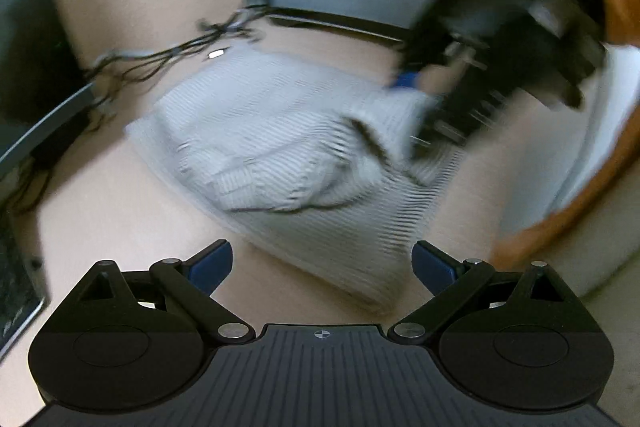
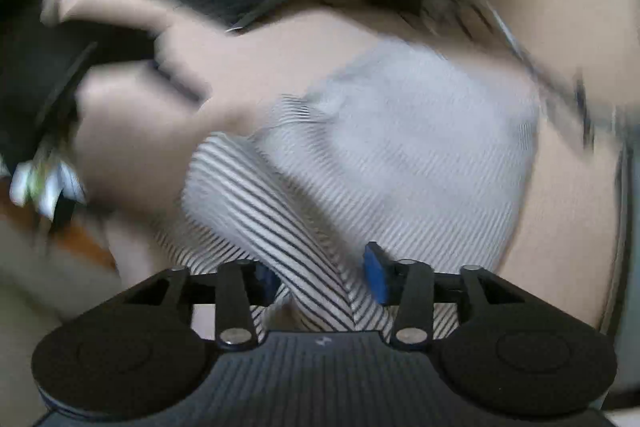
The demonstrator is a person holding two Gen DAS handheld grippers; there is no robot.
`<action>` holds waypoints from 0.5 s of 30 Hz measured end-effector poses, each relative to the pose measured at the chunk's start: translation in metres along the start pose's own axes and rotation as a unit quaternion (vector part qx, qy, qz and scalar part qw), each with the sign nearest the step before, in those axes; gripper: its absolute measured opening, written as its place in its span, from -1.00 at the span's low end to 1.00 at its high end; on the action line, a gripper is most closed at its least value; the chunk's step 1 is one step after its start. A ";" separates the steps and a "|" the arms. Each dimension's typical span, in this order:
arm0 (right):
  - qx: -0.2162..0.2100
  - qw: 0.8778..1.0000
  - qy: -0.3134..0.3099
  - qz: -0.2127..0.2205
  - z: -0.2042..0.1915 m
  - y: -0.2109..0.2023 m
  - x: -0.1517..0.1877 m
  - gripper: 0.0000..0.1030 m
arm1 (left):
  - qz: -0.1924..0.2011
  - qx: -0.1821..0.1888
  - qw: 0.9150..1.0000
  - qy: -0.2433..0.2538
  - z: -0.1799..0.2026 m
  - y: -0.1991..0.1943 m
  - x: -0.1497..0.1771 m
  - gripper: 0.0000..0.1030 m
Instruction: Fold clothes
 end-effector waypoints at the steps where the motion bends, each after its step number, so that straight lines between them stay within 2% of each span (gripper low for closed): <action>1: 0.004 0.999 -0.039 0.013 -0.013 -0.003 0.005 0.17 | -0.001 -0.008 1.000 -0.024 -0.010 -0.001 0.002 0.93; 3: 0.014 0.995 -0.095 0.022 -0.036 -0.002 0.016 0.31 | -0.002 -0.026 0.997 -0.067 -0.026 -0.001 0.004 0.93; 4: 0.019 0.993 -0.116 0.019 -0.045 0.003 0.021 0.47 | -0.002 -0.035 0.996 -0.086 -0.032 -0.001 0.004 0.93; 6: 0.037 0.988 -0.150 0.029 -0.059 0.011 0.032 0.54 | -0.003 -0.054 0.991 -0.124 -0.044 -0.001 0.004 0.93; 7: 0.046 0.986 -0.154 0.037 -0.061 0.012 0.033 0.52 | -0.001 -0.058 0.990 -0.131 -0.045 -0.001 0.003 0.93; 8: 0.054 0.986 -0.153 0.038 -0.062 0.013 0.032 0.16 | 0.001 -0.061 0.989 -0.138 -0.046 -0.002 0.003 0.93; 9: 0.059 0.989 -0.134 0.030 -0.059 0.014 0.029 -0.07 | 0.004 -0.064 0.987 -0.144 -0.046 -0.002 0.002 0.93; 11: 0.033 0.999 -0.034 0.012 -0.036 0.012 0.016 -0.24 | 0.007 -0.065 0.988 -0.138 -0.041 -0.005 0.002 0.93; 12: 0.011 1.000 0.027 0.000 -0.021 0.010 0.007 -0.27 | 0.008 -0.067 0.990 -0.127 -0.037 -0.007 0.002 0.93; 13: -0.010 0.996 0.084 -0.011 -0.006 0.009 0.000 -0.33 | 0.009 -0.066 0.992 -0.111 -0.033 -0.010 0.002 0.93; 15: -0.057 0.979 0.193 -0.035 0.024 0.010 -0.007 -0.37 | 0.011 -0.057 0.996 -0.067 -0.022 -0.013 0.002 0.93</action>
Point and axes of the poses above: each gripper's, at about its wrist camera, not at the fingertips, and y roughly the way its jaws point, z to its right, x to its underside, the point moved 1 cm from there along y, roughly the way its jaws point, and after that the axes turned 11 degrees about y, right-handed, at the moved point
